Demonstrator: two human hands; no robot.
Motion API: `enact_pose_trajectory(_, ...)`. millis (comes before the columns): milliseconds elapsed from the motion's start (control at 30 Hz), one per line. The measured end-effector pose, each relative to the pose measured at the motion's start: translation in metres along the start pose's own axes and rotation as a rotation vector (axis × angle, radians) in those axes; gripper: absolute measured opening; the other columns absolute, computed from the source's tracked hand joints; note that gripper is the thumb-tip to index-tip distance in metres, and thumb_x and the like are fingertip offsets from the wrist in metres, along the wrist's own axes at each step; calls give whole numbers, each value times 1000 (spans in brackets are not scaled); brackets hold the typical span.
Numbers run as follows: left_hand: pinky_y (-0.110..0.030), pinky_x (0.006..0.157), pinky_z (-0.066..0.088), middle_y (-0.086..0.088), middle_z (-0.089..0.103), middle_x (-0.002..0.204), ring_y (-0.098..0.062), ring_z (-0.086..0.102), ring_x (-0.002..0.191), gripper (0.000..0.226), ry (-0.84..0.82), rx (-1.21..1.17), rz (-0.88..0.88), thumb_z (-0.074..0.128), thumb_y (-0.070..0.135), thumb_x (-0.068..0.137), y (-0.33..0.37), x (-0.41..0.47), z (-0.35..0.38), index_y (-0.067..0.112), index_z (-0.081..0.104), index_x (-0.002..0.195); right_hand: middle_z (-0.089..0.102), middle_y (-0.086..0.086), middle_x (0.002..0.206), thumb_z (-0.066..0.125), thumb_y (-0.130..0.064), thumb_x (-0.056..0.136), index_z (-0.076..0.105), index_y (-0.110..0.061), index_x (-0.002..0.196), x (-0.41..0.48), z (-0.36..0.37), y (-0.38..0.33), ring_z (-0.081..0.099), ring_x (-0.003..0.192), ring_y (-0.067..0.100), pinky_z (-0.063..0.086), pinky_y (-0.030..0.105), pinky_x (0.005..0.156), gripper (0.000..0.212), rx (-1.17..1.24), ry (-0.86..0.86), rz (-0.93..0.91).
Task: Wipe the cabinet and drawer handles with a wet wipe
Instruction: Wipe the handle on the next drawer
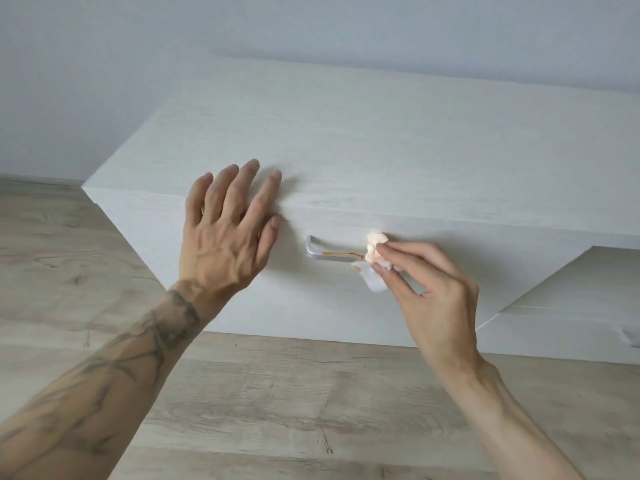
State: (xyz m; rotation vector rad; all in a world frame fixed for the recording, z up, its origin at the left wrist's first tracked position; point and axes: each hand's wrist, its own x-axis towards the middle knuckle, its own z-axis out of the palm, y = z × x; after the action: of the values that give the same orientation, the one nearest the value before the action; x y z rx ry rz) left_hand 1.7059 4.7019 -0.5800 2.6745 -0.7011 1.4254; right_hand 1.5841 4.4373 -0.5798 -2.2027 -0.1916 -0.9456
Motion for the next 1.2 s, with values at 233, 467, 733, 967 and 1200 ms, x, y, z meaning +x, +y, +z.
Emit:
enact_pose_trajectory(233, -48, 116, 26, -17, 61, 142, -33, 47, 133, 48, 95, 10, -11, 33, 42, 113, 2, -4, 13, 16, 50, 149, 75, 2, 105, 81, -7, 94, 82, -7, 110, 7, 22, -8, 67, 97, 21, 51, 23, 91, 15, -72, -54, -178)
enact_pose_trajectory(467, -46, 114, 26, -15, 65, 133, -32, 50, 128, 48, 188, 45, -2, 31, 43, 111, 2, -1, 23, 15, 55, 142, 77, -3, 101, 79, -12, 95, 84, -12, 106, 3, 24, -3, 64, 93, 19, 52, 42, 83, 12, -66, 7, -147)
enact_pose_trajectory(733, -44, 114, 25, -9, 55, 137, -31, 52, 127, 48, 241, 59, 19, 30, 44, 110, 0, -2, 31, 16, 56, 140, 74, -6, 98, 80, -12, 95, 83, -13, 107, 6, 7, 7, 62, 90, 19, 50, 44, 79, 12, -63, -23, -160)
enact_pose_trajectory(967, -45, 111, 29, -9, 56, 136, -31, 52, 125, 48, 249, 62, 31, 29, 44, 111, -1, -1, 31, 15, 57, 138, 76, -5, 105, 74, -12, 100, 81, -12, 109, 21, 30, -15, 66, 98, 19, 52, 42, 86, 12, -43, -74, -213)
enact_pose_trajectory(1200, -45, 111, 30, -16, 71, 126, -31, 53, 124, 47, 243, 74, 22, 29, 43, 111, -1, -1, 30, 15, 57, 137, 77, -5, 103, 80, -16, 95, 84, -14, 109, 14, 44, -13, 68, 92, 20, 46, 39, 86, 15, -73, -78, -244)
